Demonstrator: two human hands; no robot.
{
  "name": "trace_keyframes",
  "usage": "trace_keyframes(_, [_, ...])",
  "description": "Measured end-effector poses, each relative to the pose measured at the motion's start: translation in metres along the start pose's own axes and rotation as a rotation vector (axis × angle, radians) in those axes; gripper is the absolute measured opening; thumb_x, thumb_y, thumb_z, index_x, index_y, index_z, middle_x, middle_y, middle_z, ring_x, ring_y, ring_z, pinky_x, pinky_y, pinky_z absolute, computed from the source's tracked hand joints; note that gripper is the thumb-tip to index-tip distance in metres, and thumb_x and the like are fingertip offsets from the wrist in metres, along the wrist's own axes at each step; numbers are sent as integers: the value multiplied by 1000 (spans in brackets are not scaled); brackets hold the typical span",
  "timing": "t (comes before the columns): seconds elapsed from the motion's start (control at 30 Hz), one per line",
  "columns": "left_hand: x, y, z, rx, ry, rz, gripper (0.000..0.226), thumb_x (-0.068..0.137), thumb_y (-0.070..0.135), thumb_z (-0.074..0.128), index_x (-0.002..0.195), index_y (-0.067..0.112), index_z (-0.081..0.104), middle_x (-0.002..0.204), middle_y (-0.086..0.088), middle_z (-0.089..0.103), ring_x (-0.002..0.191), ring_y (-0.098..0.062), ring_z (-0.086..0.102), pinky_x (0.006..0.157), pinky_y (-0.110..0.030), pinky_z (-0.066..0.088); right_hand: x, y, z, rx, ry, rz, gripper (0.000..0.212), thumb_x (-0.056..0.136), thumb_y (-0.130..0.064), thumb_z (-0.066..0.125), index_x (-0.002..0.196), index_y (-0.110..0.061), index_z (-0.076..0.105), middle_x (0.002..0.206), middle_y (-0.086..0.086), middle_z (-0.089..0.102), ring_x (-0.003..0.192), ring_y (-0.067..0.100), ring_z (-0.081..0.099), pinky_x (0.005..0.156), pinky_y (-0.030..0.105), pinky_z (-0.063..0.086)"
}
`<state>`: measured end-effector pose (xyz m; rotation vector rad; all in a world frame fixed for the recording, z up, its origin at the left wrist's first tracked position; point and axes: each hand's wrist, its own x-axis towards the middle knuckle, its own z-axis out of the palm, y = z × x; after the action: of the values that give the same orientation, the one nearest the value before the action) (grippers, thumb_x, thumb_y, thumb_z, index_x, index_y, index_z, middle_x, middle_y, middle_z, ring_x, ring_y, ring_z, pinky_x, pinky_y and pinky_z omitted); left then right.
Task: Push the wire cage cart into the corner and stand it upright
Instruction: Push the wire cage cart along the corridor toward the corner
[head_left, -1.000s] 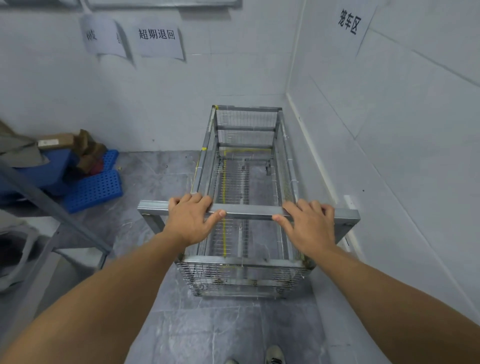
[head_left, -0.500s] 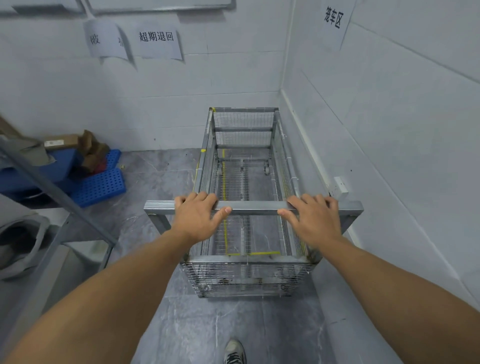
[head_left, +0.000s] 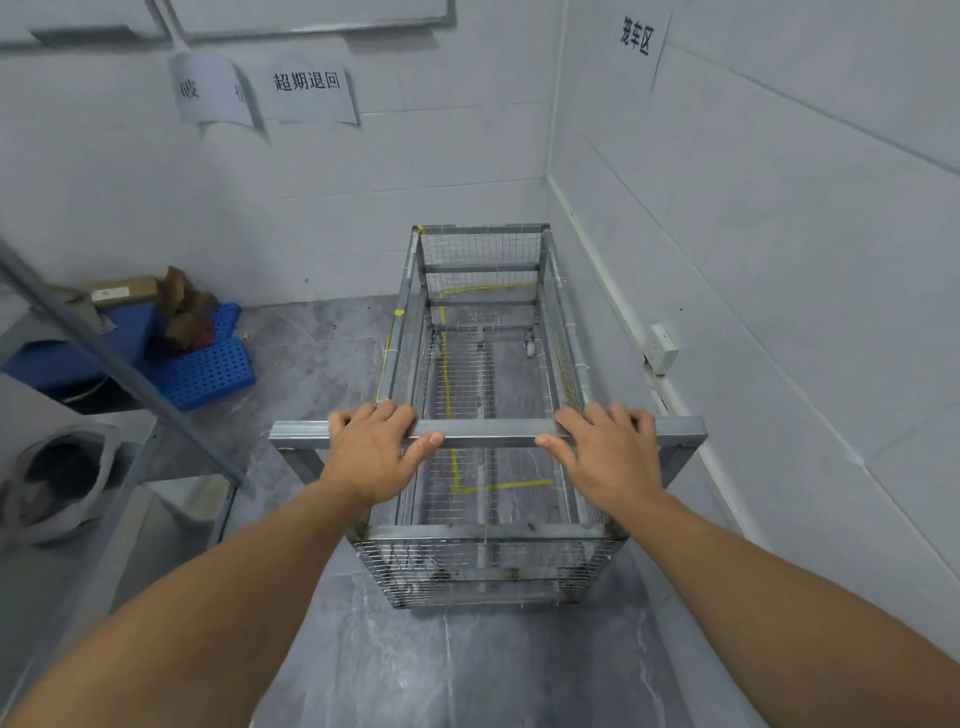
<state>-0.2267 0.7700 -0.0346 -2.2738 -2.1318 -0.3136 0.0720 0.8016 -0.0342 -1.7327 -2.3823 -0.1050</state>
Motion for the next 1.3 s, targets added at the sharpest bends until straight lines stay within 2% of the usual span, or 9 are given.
trace_keyframes(0.2, [-2, -28, -11, -6, -45, 15, 53, 88, 73, 15, 89, 29, 46, 90, 10, 50, 87, -15, 41, 82, -37, 21, 1, -34, 2, -12, 13, 48, 48, 92, -70, 25, 105, -38, 58, 96, -10, 59, 94, 19, 50, 88, 40, 25])
trace_keyframes(0.4, [15, -47, -15, -36, -73, 30, 51, 90, 70, 20, 90, 27, 47, 91, 8, 49, 92, -18, 44, 83, -38, 22, 21, -54, -4, -52, -78, 99, 50, 93, -69, 22, 113, -36, 55, 109, -5, 62, 107, 25, 51, 97, 44, 28])
trace_keyframes(0.67, [62, -72, -10, -10, -82, 37, 44, 92, 68, 23, 90, 29, 42, 91, 8, 47, 88, -16, 41, 84, -39, 23, 67, -62, 7, -11, -86, 110, 52, 93, -69, 19, 113, -35, 53, 106, -3, 60, 104, 26, 50, 97, 44, 26])
trace_keyframes(1.0, [148, -61, 6, -6, -82, 5, 49, 91, 69, 22, 93, 27, 47, 94, 7, 49, 90, -16, 42, 83, -39, 22, 148, -15, 25, 3, -108, 92, 59, 91, -72, 10, 114, -35, 51, 107, -4, 58, 106, 27, 48, 107, 50, 21])
trace_keyframes(1.3, [223, -46, 21, -35, -73, -9, 56, 89, 73, 20, 98, 27, 51, 95, 7, 51, 93, -17, 45, 85, -38, 23, 220, 35, 41, 24, -91, 68, 52, 95, -67, 22, 122, -35, 52, 116, -1, 59, 115, 29, 46, 113, 55, 14])
